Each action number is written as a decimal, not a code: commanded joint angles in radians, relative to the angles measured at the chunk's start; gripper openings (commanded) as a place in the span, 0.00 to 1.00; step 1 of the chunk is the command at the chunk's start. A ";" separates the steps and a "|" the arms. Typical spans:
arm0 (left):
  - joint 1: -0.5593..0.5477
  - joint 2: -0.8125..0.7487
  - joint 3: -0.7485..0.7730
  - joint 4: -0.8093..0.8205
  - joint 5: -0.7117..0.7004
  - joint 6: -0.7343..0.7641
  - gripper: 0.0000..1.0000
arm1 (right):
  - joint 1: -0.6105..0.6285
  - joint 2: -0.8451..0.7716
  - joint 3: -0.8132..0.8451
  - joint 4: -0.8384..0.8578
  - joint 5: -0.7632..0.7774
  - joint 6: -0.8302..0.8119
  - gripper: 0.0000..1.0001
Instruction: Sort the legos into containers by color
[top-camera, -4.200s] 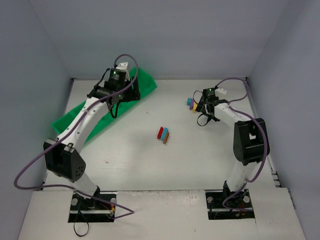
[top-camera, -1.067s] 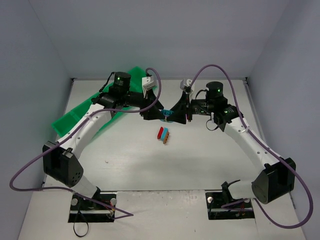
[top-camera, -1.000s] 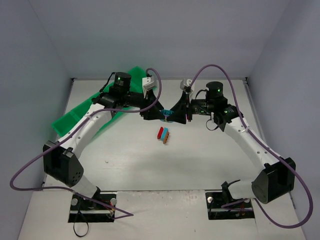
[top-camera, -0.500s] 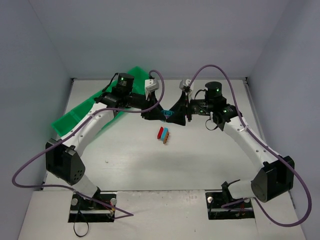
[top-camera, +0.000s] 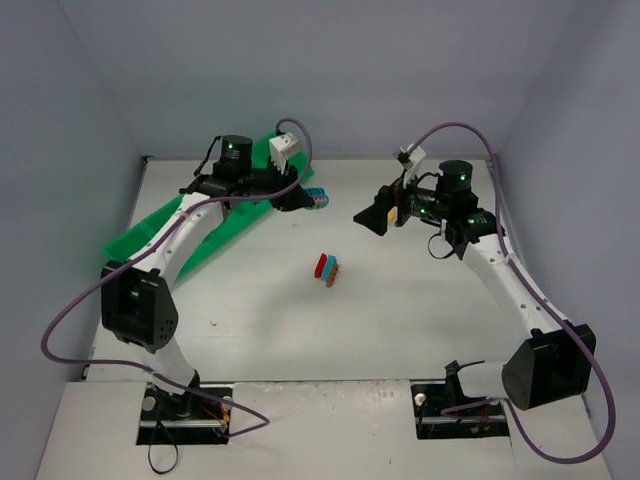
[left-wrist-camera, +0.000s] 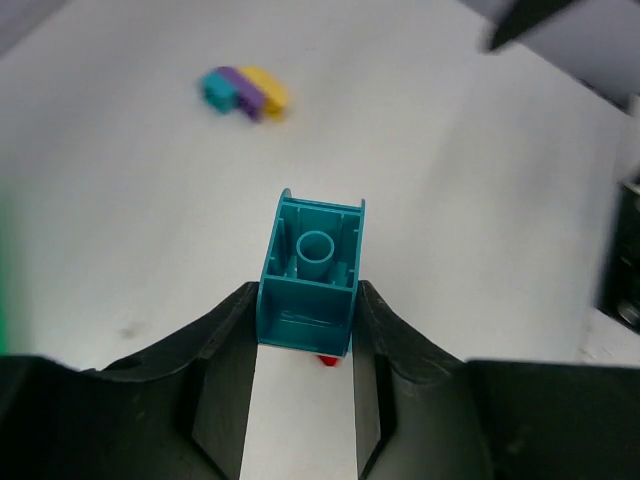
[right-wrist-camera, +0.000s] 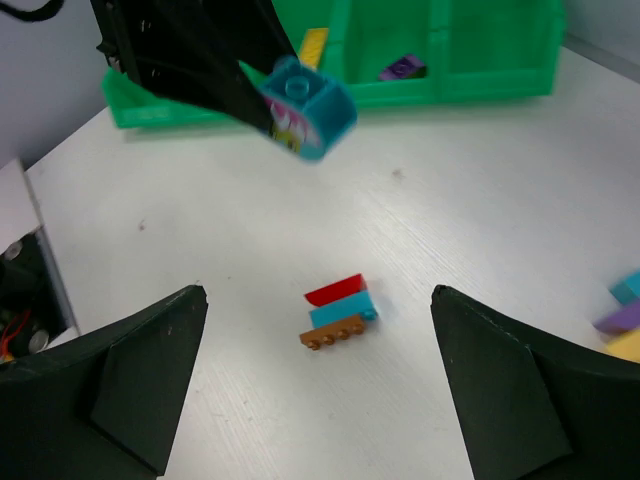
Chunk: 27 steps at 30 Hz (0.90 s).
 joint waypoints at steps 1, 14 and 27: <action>0.034 0.045 0.100 0.173 -0.351 -0.123 0.00 | -0.027 -0.086 -0.024 0.054 0.189 0.075 0.91; 0.034 0.456 0.523 0.315 -1.046 -0.245 0.02 | -0.032 -0.166 -0.157 0.043 0.252 0.171 0.90; 0.039 0.701 0.711 0.351 -1.139 -0.212 0.34 | -0.032 -0.192 -0.219 0.008 0.272 0.171 0.90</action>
